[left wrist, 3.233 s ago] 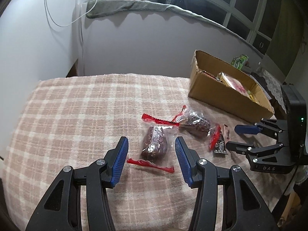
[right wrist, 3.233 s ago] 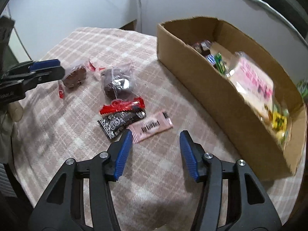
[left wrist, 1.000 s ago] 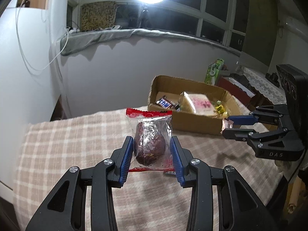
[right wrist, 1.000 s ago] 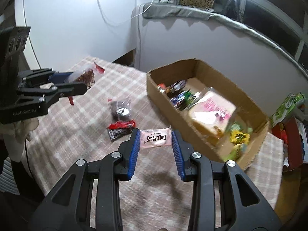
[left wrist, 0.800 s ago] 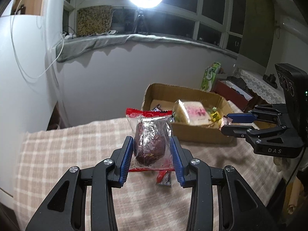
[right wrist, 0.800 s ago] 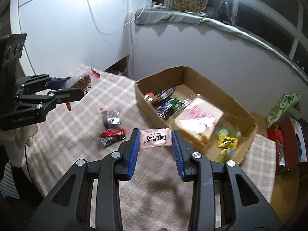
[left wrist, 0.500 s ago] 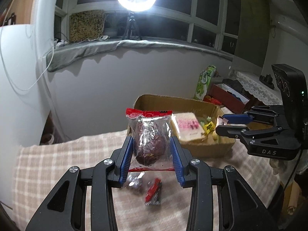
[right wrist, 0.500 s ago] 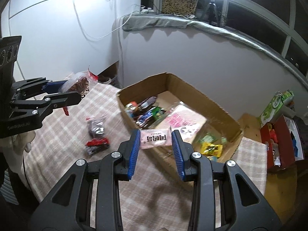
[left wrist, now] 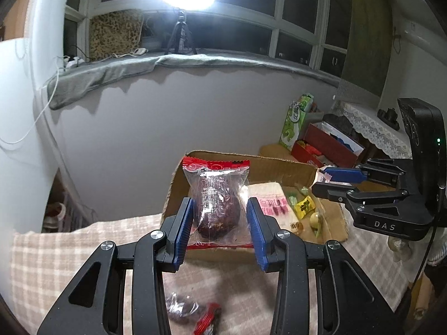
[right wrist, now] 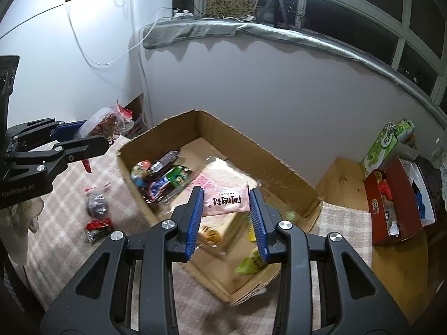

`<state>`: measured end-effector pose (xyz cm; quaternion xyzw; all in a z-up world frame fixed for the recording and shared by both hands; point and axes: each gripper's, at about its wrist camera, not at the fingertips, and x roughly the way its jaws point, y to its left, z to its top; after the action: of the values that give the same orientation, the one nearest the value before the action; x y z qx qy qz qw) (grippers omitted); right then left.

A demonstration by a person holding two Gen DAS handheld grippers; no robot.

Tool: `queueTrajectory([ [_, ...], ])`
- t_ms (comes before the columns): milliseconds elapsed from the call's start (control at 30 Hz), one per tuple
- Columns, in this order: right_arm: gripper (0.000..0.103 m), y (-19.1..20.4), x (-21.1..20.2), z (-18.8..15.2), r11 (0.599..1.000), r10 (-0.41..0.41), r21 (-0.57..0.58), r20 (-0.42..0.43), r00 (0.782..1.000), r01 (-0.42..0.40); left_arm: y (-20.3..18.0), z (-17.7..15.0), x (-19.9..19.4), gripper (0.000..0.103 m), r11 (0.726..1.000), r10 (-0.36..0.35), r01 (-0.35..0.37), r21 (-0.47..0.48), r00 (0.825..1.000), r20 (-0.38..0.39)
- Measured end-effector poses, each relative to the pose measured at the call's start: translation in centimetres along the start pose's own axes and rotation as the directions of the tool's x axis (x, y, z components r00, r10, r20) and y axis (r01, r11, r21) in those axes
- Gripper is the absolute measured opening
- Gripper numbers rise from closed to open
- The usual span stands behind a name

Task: Organize snacks
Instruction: 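Lower both held snacks into the box and open both grippers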

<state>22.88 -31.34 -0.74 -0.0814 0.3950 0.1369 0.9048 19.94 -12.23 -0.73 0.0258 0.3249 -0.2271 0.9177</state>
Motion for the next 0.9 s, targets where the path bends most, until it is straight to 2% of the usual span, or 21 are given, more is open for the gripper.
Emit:
queueTrajectory([
  [500,0.035,-3.7,3.6,0.1,0.997,-0.002,0.075,-0.039,0.999,0.005,-1.0,1.0,3.8,0.037,1.0,-0.013,0.013,0.005,0.999,-0.049],
  [900,0.037,-3.7,3.9,0.0,0.997,0.005,0.074,-0.043,0.999,-0.002,-1.3,1.0,4.5,0.04,1.0,-0.006,0.007,0.01,0.997,-0.073],
])
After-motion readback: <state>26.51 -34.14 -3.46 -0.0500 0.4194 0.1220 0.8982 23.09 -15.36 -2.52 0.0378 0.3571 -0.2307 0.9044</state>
